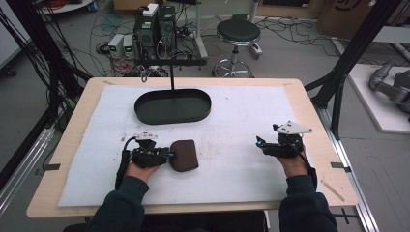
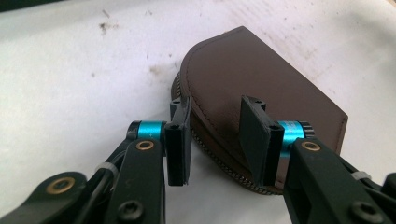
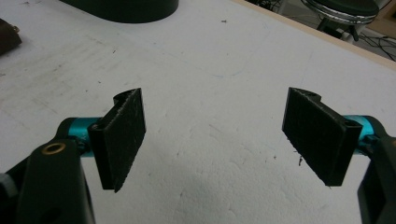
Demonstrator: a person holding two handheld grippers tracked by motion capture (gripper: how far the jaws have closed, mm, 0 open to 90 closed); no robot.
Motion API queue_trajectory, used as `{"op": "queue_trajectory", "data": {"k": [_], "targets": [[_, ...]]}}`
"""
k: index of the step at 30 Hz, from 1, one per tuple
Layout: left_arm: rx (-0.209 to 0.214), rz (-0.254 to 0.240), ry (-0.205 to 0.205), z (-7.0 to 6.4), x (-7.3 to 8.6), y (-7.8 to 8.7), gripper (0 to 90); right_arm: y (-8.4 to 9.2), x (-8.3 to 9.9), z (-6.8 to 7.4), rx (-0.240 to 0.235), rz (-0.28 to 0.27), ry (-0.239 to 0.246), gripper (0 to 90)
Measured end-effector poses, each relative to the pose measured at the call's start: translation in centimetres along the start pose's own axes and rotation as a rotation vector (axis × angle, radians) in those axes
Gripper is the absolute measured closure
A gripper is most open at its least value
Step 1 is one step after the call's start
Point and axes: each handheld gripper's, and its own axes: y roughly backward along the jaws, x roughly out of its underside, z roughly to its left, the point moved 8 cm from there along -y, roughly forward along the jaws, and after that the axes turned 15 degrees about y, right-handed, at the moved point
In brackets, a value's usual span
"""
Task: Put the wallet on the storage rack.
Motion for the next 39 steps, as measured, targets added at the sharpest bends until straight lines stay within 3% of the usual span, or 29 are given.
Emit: {"op": "queue_trajectory", "data": {"k": [7, 14, 19, 23, 26, 28, 32, 39], "targets": [[0.038, -0.04, -0.006, 0.4, -0.4, 0.2, 56.0, -0.3, -0.4, 0.6, -0.018, -0.006, -0.002, 21.8], [0.063, -0.183, -0.086, 1.7, -2.2, 3.3, 37.4, -1.2, -2.8, 3.1, -0.101, -0.069, -0.027, 21.8], [0.001, -0.277, -0.124, 4.5, -3.3, 6.3, 25.7, -2.6, -4.7, 6.1, -0.188, -0.087, -0.052, 21.0], [-0.069, -0.356, -0.153, 7.0, -3.9, 8.7, 23.2, -4.3, -6.1, 9.7, -0.268, -0.086, -0.05, 20.7], [-0.104, -0.397, -0.195, 8.1, -4.2, 9.8, 23.1, -5.5, -7.0, 12.1, -0.315, -0.076, -0.051, 20.7], [-0.117, -0.409, -0.195, 8.7, -4.2, 10.2, 23.1, -6.4, -7.6, 13.7, -0.349, -0.08, -0.059, 20.6], [-0.138, -0.421, -0.149, 9.9, -4.0, 10.5, 23.2, -8.1, -8.6, 16.4, -0.398, -0.065, -0.084, 20.6], [-0.14, -0.418, -0.144, 9.9, -4.0, 10.3, 24.4, -10.2, -8.8, 18.8, -0.445, -0.015, -0.132, 18.3]]}}
